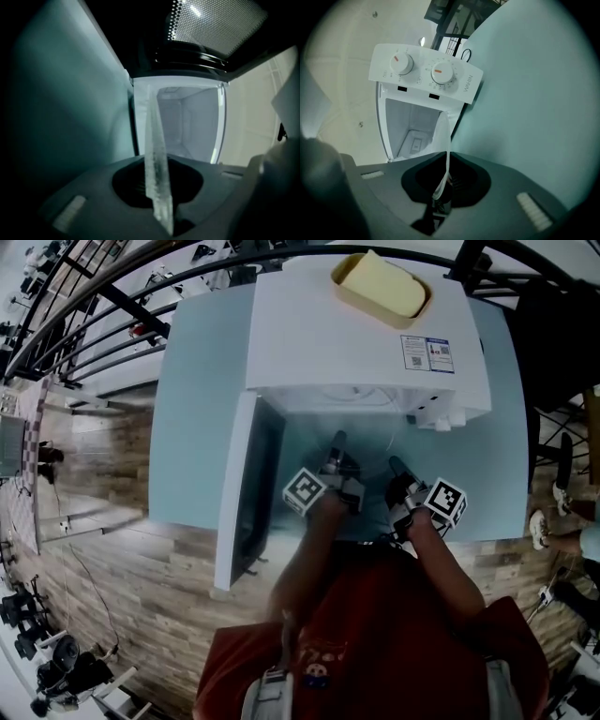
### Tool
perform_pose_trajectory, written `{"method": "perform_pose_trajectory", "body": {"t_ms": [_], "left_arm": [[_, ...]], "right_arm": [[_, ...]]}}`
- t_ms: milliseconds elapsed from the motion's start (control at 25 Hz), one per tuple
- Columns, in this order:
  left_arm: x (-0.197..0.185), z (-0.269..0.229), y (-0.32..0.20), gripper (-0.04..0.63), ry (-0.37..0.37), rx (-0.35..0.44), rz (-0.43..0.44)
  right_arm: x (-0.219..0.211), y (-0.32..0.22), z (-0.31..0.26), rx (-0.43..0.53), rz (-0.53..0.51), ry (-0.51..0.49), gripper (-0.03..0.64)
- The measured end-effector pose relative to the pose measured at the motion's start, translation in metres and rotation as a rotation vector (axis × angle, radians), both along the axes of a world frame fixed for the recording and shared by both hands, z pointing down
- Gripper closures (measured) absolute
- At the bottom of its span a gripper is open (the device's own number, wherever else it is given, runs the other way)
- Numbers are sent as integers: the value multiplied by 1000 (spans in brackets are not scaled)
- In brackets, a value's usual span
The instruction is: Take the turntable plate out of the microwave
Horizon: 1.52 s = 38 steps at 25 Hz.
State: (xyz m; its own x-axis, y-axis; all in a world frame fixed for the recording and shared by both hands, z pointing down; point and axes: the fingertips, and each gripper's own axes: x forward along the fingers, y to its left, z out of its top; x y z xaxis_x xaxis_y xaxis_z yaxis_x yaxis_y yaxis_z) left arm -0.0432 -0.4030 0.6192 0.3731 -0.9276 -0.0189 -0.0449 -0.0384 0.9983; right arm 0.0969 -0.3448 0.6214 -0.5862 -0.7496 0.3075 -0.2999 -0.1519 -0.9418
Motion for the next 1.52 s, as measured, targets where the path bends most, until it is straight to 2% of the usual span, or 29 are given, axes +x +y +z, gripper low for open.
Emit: {"method": "perform_pose_trajectory", "body": {"t_ms": [120,400,760,1000,1400,1520], "left_arm": [[0,0,4,571,-6,-10,-2],[0,-3,14,572,6,-23,-22],[0,-6,49,572,-15,-43,-40],[9,-7,79,574,-17,-33,-63],[26,-38,143,574,4,-8,-91],[31,-46,164,573,-15,-8,-98]], "right_arm": [[-2,4,2,-12,-13,18,595],[3,19,-8,47,-68,76,555],[26,52,-15,115,-113,215,555],[42,69,-16,210,-168,341,557],[73,102,-46,394,-210,553,557],[82,111,-58,454,-216,617,557]]}}
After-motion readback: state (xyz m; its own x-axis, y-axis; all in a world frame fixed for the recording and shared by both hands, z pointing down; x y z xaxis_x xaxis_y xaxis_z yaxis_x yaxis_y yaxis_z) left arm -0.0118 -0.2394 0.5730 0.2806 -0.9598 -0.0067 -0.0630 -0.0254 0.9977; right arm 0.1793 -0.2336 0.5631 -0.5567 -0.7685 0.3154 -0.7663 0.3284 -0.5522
